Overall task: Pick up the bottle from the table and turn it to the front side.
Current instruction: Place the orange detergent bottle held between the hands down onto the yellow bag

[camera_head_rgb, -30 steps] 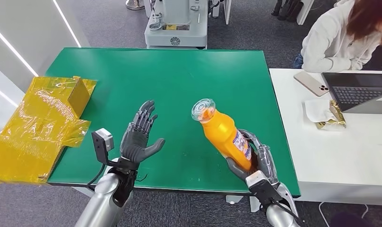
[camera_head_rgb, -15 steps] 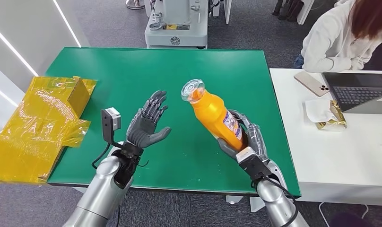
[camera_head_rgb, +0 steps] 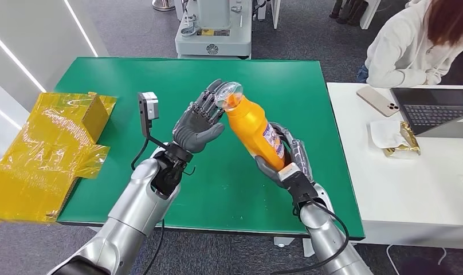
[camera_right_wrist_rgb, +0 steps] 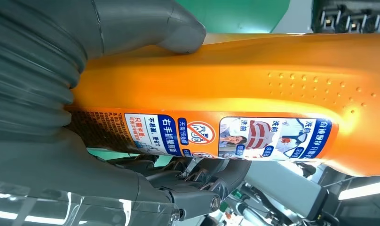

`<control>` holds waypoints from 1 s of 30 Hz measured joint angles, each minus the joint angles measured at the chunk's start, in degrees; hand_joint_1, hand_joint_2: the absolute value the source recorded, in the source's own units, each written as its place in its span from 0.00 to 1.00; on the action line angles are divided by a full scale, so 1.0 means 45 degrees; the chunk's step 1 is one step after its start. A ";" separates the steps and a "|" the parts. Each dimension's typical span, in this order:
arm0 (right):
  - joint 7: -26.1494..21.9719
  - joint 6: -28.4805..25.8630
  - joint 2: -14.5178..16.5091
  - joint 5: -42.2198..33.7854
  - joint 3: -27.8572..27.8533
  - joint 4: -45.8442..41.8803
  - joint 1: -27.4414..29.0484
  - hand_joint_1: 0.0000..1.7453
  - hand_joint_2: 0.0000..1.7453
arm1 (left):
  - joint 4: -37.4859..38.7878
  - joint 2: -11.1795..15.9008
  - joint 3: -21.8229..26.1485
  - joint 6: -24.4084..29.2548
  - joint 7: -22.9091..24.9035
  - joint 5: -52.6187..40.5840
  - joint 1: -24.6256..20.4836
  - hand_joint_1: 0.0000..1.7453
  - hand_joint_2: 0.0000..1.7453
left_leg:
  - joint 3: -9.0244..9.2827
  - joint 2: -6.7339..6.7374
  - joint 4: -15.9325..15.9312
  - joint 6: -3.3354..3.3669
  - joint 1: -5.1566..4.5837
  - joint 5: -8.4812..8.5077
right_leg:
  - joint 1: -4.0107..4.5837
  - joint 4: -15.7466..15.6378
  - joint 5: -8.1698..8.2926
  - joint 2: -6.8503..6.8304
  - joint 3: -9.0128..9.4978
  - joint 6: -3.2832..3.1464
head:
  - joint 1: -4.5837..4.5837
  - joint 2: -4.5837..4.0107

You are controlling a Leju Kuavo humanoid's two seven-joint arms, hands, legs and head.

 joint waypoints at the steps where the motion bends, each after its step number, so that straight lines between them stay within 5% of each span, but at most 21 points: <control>1: -0.0007 -0.0044 0.0044 0.0001 -0.0001 0.0080 -0.0025 1.00 1.00 | 0.0081 -0.0097 -0.0062 0.0188 -0.0095 -0.0020 -0.0077 0.00 1.00 | 0.0000 0.0000 0.0000 0.0000 0.0000 0.0000 | 0.0000 0.0000 0.0000 0.0000 -0.0001 0.0000 | -0.0001 0.0000; 13: -0.0036 -0.0124 0.0265 0.0071 -0.0013 0.0499 -0.0105 1.00 1.00 | 0.0552 -0.0543 -0.0493 0.0989 -0.0614 -0.0292 -0.0439 0.00 1.00 | 0.0000 0.0002 -0.0002 0.0000 0.0002 0.0001 | 0.0002 0.0003 0.0000 0.0001 -0.0003 0.0000 | 0.0000 0.0000; 22: 0.0093 -0.0029 0.0682 0.0534 -0.0311 0.1035 -0.0498 1.00 1.00 | 0.0811 -0.0718 -0.0746 0.4584 -0.2603 -0.3416 -0.0583 0.00 1.00 | 0.0000 0.0001 -0.0001 0.0000 0.0002 0.0001 | 0.0001 0.0003 0.0000 0.0001 -0.0003 0.0000 | 0.0000 0.0000; 30: 0.0227 0.0125 0.0880 0.0775 -0.0667 0.1328 -0.0703 1.00 1.00 | 0.1450 -0.0738 -0.0759 0.5029 -0.2780 -0.4766 -0.0578 0.00 1.00 | -0.0001 0.0001 -0.0002 0.0000 0.0001 0.0001 | 0.0001 0.0003 0.0000 0.0001 -0.0003 0.0000 | 0.0000 0.0000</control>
